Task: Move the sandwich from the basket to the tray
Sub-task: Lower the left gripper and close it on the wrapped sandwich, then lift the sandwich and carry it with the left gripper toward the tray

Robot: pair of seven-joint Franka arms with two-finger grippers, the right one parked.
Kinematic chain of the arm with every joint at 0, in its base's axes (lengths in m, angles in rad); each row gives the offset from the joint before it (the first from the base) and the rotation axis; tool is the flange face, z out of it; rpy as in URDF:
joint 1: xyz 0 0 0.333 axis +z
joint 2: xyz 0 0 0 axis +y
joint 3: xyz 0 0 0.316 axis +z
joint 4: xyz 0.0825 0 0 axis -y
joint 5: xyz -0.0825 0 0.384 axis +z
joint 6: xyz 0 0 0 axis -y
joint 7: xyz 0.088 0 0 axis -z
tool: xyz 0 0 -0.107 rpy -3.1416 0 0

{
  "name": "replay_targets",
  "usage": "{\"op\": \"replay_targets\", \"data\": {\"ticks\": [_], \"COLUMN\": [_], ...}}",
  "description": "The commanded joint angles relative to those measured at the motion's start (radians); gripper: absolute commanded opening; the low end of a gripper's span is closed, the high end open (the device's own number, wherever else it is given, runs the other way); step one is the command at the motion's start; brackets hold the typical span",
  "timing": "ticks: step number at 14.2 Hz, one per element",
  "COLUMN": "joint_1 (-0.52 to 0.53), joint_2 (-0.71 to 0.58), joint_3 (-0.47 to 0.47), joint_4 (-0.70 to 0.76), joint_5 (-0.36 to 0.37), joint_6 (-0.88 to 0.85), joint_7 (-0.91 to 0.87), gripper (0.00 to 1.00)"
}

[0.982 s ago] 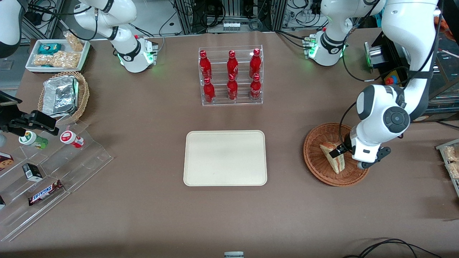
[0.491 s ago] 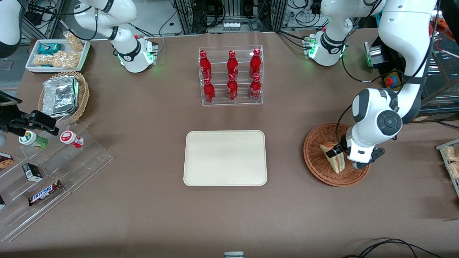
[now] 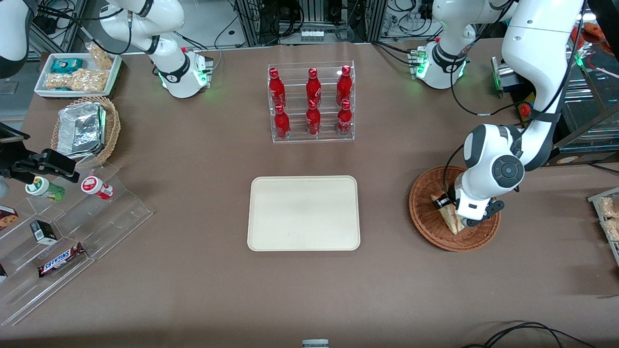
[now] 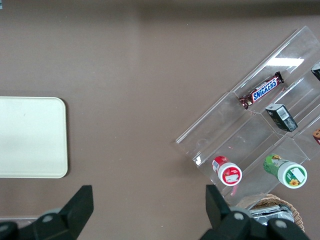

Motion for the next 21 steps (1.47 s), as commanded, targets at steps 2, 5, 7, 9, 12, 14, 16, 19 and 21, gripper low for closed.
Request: {"op": "replay_targets", "data": {"ticks": [2,5,7,9,12,14,16,19,21], "joint_1": [-0.007,-0.004,-0.013,-0.068,-0.159,-0.239,-0.321,-0.447,-0.539], "joint_2": [-0.015,-0.041,-0.06,-0.087,-0.091,-0.067,-0.021,0.103,0.207], "joint_3": [0.007,0.008,0.005,0.004,0.001,0.001,-0.002,-0.001,0.002], "joint_4": [0.009,0.038,0.079,0.104,0.164,0.213,0.268,0.415,0.525], "joint_5": [0.009,0.008,0.011,0.049,0.057,0.045,0.022,-0.027,-0.017], "joint_6": [0.007,-0.021,-0.1,-0.163,-0.269,-0.304,-0.305,-0.306,-0.305], "joint_7": [0.0,0.022,0.023,0.019,0.093,0.128,0.118,0.045,-0.083], "gripper": [0.12,0.1,0.09,0.08,0.09,0.1,0.1,0.11,0.13]}}
